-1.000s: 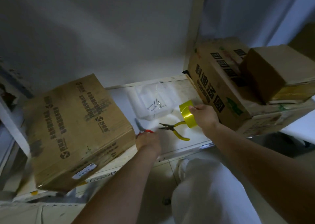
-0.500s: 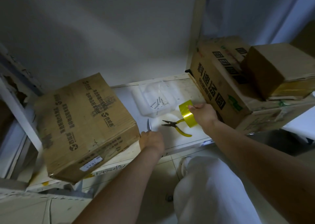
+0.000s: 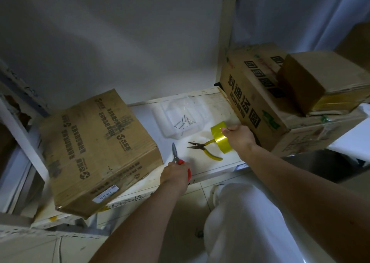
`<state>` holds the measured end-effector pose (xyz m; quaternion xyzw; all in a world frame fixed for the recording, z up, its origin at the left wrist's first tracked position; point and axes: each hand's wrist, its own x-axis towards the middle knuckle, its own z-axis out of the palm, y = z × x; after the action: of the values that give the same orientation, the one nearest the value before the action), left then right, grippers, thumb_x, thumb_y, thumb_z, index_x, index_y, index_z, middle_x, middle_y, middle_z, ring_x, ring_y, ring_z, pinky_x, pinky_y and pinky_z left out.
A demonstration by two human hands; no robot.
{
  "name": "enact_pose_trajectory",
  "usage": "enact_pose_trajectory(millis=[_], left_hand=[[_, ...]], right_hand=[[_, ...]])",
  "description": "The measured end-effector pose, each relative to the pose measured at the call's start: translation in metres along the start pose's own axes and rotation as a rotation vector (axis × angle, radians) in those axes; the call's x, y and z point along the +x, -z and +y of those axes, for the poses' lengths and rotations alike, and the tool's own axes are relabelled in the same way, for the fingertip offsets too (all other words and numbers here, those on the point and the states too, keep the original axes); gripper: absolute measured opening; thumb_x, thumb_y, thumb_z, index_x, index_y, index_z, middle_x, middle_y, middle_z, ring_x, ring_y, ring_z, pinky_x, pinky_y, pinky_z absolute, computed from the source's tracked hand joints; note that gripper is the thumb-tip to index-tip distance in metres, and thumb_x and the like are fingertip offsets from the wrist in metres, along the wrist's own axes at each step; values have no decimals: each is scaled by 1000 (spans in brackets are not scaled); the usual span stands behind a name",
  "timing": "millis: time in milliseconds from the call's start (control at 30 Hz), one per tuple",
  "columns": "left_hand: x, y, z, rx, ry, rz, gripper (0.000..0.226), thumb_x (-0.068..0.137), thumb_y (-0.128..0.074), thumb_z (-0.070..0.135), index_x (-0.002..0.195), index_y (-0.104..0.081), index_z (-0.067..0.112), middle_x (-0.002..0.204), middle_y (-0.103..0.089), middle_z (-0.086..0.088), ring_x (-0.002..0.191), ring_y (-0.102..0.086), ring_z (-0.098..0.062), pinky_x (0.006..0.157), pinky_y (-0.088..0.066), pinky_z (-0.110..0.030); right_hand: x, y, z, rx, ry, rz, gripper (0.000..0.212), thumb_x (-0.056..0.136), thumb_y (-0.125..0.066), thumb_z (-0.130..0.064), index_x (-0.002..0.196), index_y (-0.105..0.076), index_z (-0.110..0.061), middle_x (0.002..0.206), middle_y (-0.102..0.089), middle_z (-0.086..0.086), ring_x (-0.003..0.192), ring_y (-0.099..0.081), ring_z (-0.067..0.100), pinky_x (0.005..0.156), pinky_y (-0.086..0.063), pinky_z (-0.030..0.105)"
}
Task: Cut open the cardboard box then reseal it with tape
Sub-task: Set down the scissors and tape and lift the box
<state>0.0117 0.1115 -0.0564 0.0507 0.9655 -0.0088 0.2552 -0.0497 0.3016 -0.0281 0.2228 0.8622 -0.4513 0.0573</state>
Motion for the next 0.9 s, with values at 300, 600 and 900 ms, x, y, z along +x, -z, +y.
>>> enact_pose_trajectory(millis=[300, 600, 900], left_hand=[[-8, 44, 28, -563, 27, 584, 43, 98, -49, 22, 141, -42, 21, 108, -53, -14, 96, -58, -31, 82, -46, -31], [43, 89, 34, -513, -79, 832, 26, 94, -52, 5, 118, -60, 6, 104, -50, -16, 92, -54, -33, 73, -43, -29], [89, 83, 27, -486, -65, 763, 35, 96, -49, 10, 130, -53, 12, 110, -46, -12, 100, -51, -28, 78, -44, -28]], right_hand=[[12, 3, -6, -246, 72, 101, 34, 96, -49, -42, 112, -68, -19, 108, -67, 12, 104, -60, 33, 84, -47, 33], [58, -5, -16, -577, 268, 135, 26, 98, -45, -26, 108, -62, -9, 104, -65, 17, 99, -62, 35, 71, -43, 32], [109, -39, -36, -752, 335, -35, 35, 90, -43, 1, 121, -56, -9, 114, -62, 15, 104, -62, 31, 84, -52, 35]])
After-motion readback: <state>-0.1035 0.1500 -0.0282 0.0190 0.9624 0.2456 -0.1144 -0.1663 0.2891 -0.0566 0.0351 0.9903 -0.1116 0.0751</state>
